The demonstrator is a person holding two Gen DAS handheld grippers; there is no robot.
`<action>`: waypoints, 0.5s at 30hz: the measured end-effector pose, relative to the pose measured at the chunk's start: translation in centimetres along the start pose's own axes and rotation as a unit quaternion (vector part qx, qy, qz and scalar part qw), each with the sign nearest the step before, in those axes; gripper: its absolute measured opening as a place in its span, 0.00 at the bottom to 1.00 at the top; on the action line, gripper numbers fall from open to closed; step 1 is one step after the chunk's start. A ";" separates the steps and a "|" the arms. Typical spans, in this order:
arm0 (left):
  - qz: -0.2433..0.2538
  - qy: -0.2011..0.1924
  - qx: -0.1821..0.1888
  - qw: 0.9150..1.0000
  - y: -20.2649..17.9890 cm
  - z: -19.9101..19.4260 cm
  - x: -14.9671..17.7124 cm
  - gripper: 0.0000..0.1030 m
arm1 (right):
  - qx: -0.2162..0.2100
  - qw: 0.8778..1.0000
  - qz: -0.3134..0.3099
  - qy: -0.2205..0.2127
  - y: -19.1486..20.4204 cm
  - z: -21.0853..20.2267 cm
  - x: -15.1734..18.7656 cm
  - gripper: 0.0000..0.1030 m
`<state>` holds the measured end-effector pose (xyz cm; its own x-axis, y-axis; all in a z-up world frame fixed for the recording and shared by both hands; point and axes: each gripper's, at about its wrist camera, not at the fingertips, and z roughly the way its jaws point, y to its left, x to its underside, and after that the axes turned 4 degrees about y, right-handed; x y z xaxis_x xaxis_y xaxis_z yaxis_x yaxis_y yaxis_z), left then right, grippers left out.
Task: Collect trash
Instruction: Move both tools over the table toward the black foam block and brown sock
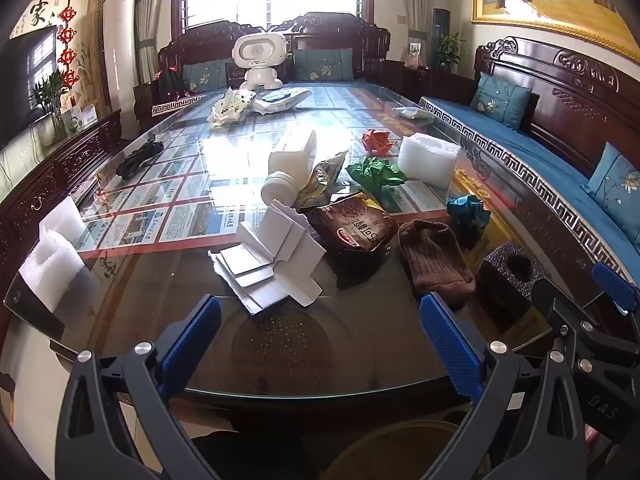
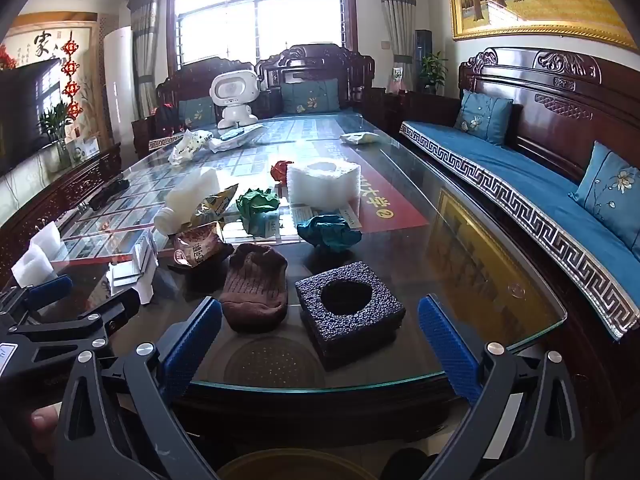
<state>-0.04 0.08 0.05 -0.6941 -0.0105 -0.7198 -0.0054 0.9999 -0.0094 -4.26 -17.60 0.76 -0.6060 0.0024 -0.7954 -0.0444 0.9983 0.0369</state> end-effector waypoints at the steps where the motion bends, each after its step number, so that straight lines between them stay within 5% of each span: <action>1: 0.001 0.001 -0.001 1.000 0.0 0.0 0.0 0.96 | -0.001 1.000 0.001 -0.003 0.0 0.0 0.0 0.92; 15: -0.018 0.007 0.008 1.000 1.1 0.3 -0.1 0.96 | 0.003 1.000 0.003 -0.005 0.1 -0.2 0.0 0.92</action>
<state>0.18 1.20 -0.08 -0.7040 -0.0467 -0.7087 -0.0191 0.9987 -0.0467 -4.43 -17.57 0.94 -0.5989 0.0083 -0.8008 -0.0358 0.9987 0.0371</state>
